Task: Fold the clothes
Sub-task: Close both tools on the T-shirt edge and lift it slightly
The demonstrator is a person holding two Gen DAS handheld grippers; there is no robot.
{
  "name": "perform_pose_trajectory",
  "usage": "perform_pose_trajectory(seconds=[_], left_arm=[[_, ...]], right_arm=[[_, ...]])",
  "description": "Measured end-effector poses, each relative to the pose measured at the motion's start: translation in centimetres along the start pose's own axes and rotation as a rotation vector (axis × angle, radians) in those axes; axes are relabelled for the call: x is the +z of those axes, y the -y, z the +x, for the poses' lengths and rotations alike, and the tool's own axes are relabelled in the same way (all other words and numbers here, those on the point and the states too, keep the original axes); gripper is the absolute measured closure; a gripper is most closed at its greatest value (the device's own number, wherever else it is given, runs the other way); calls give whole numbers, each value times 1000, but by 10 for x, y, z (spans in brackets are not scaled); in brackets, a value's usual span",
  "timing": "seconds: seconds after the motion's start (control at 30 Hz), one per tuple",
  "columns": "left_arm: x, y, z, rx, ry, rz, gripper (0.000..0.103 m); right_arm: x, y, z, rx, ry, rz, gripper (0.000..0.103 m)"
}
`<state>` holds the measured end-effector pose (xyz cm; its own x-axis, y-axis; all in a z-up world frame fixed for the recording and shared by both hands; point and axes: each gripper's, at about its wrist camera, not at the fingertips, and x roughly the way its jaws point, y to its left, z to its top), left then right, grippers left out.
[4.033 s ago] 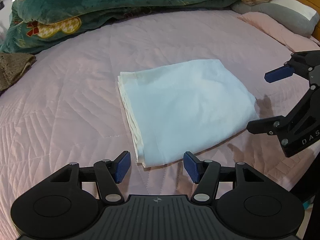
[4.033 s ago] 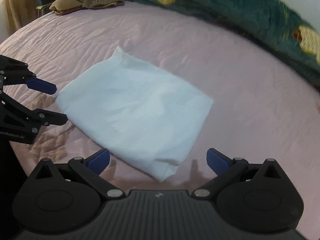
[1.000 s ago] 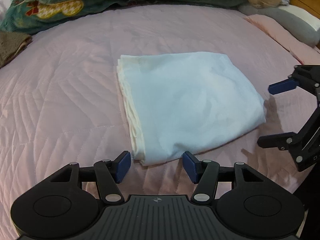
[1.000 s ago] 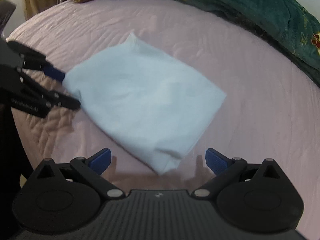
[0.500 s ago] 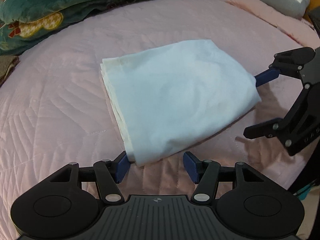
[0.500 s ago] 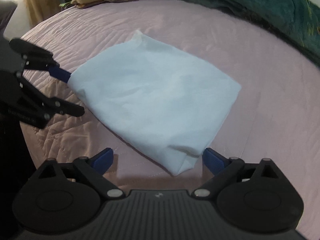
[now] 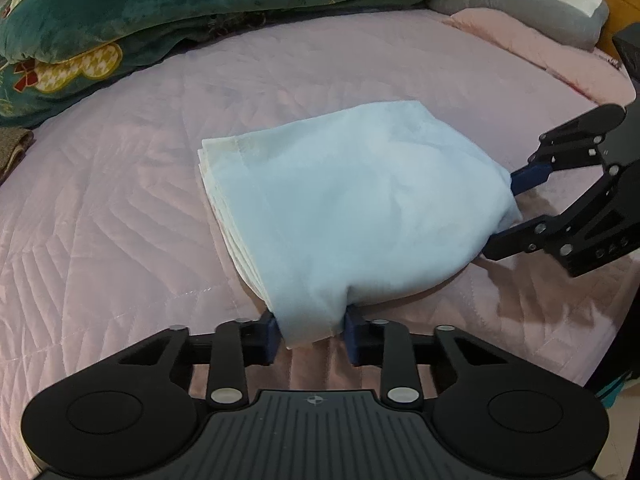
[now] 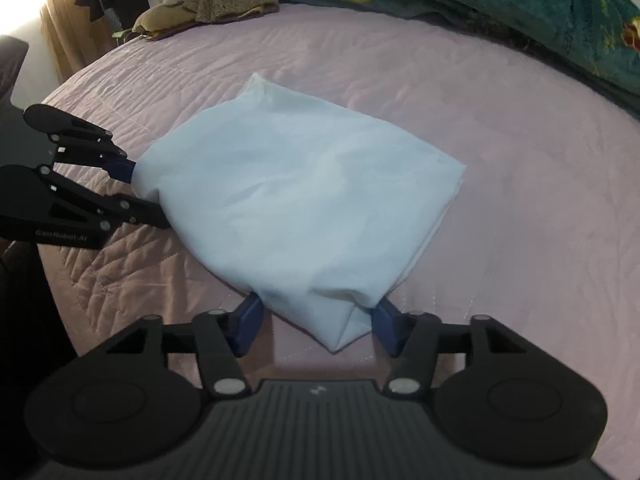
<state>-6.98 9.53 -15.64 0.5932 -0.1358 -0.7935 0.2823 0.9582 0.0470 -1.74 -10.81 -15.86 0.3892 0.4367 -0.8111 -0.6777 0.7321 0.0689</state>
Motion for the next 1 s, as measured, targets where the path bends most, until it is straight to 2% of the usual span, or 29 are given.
perform_pose_trajectory(seconds=[0.07, 0.1, 0.17, 0.27, 0.53, 0.83, 1.0], left_arm=[[1, -1, 1, -7, 2, -9, 77], [0, -1, 1, -8, 4, -11, 78], [0, -1, 0, -11, 8, -18, 80], [1, -2, -1, -19, 22, -31, 84], [-3, 1, -14, -26, 36, -34, 84], [-29, 14, -37, -62, -5, -64, 84], [-18, 10, -45, -59, 8, -79, 84]], right_arm=[[1, -1, -2, -12, 0, -3, 60], [1, -1, -3, -19, 0, -4, 61], [2, -2, -5, -31, 1, -7, 73], [3, -3, -8, -44, 3, -12, 80], [2, -9, -21, -43, 3, -21, 80], [-13, -24, -43, -9, -24, -27, 80], [-5, -25, -53, -7, -9, -24, 81]])
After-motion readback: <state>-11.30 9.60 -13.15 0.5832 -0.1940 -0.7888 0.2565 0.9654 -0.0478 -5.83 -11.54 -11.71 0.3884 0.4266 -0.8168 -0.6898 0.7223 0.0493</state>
